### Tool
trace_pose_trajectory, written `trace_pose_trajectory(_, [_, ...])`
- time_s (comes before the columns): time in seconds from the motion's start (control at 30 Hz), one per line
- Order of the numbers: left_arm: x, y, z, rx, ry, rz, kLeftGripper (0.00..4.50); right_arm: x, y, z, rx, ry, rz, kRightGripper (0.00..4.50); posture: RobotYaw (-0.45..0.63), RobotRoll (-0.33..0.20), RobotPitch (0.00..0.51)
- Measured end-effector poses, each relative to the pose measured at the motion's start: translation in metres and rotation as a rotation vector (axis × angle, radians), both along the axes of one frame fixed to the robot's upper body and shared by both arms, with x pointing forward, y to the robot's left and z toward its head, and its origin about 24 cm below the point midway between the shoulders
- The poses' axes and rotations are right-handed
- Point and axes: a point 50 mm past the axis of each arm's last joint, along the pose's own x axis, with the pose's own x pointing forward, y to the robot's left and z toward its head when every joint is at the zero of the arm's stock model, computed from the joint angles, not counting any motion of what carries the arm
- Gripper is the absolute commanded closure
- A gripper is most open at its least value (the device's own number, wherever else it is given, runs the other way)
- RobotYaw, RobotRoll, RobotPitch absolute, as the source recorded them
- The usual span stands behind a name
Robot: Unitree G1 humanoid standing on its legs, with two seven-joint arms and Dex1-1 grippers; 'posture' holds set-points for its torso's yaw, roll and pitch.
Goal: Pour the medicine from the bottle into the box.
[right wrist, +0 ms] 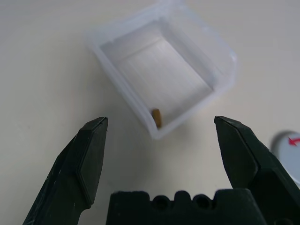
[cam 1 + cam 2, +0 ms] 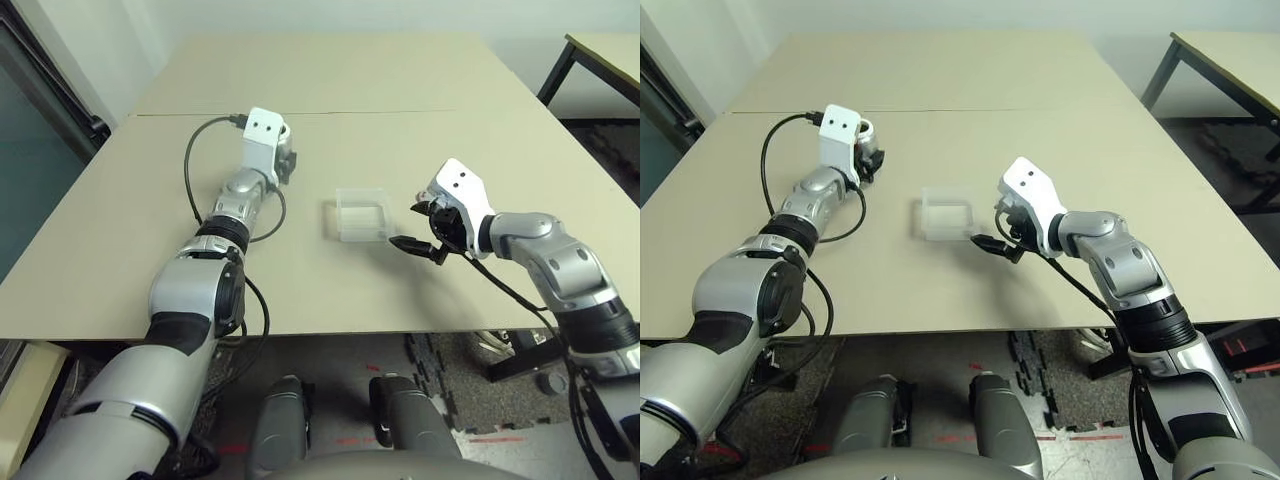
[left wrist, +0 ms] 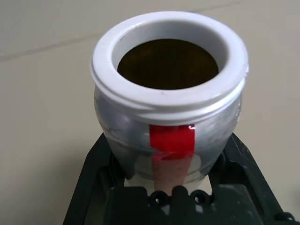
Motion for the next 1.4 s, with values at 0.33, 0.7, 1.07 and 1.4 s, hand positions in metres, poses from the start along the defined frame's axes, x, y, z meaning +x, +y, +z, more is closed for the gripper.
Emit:
trace_pose_trajectory(0.33, [-0.005, 0.001, -0.016, -0.03, 0.048, 0.019, 2.01, 0.0, 0.002, -0.001, 0.004, 0.003, 0.007, 0.0, 0.0, 0.0, 0.085])
trace_pose_trajectory(0.7, [-0.006, 0.003, -0.017, -0.023, 0.046, 0.024, 2.01, 0.0, 0.006, -0.002, 0.017, 0.005, 0.014, 0.0, 0.0, 0.0, 0.085])
trace_pose_trajectory(1.07, [-0.01, 0.006, -0.024, -0.012, 0.061, 0.028, 0.01, 0.0, 0.009, -0.003, 0.029, 0.004, 0.017, 0.0, 0.01, 0.0, 0.086])
trace_pose_trajectory(1.4, [-0.009, 0.005, -0.02, 0.002, 0.019, 0.01, 0.01, 0.0, 0.01, -0.003, 0.033, 0.006, 0.019, 0.0, 0.01, 0.0, 0.091])
